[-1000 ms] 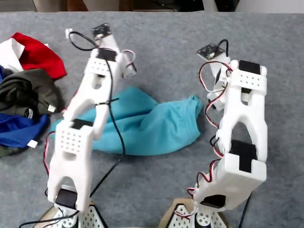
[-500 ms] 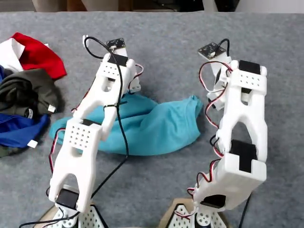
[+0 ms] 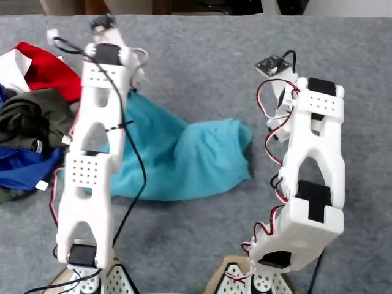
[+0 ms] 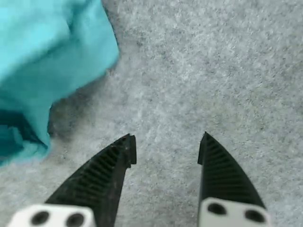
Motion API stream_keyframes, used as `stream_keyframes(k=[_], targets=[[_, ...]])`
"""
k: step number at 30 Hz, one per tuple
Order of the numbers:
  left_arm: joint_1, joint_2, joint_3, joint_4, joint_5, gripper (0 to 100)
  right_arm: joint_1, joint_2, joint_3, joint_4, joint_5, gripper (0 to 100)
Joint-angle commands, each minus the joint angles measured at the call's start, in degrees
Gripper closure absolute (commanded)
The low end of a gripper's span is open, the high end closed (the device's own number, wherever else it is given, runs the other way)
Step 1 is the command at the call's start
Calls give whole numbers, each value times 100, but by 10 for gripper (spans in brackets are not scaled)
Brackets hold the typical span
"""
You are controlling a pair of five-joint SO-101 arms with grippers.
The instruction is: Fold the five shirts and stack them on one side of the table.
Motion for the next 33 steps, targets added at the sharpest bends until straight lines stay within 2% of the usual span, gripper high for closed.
stream_keyframes(k=[1, 8, 11, 17, 20, 23, 26, 31, 33], targets=[[-369, -101, -782, 193, -70, 981, 66, -31, -585, 325, -53, 771], [-1073, -110, -1908, 360, -70, 981, 48, 4, -1499, 730, -62, 771], [-1213, -330, -1890, 360, -70, 981, -180, 22, -1657, 730, -62, 771], [-1336, -796, -1864, 360, -70, 981, -1684, 180, -1692, 1099, 281, 771], [-1380, -804, -1846, 360, -132, 981, -2273, 532, -1692, 941, 299, 771], [-1380, -857, -1433, 369, -466, 981, -2607, 1095, -1719, 844, 185, 771], [-1389, -866, -818, 369, -510, 981, -2853, 1657, -1815, 862, 79, 782], [-1442, -866, -97, 369, -519, 981, -2818, 2404, -2114, 905, 62, 958], [-1371, -866, 167, 369, -923, 981, -2686, 2510, -2132, 1099, 62, 947]])
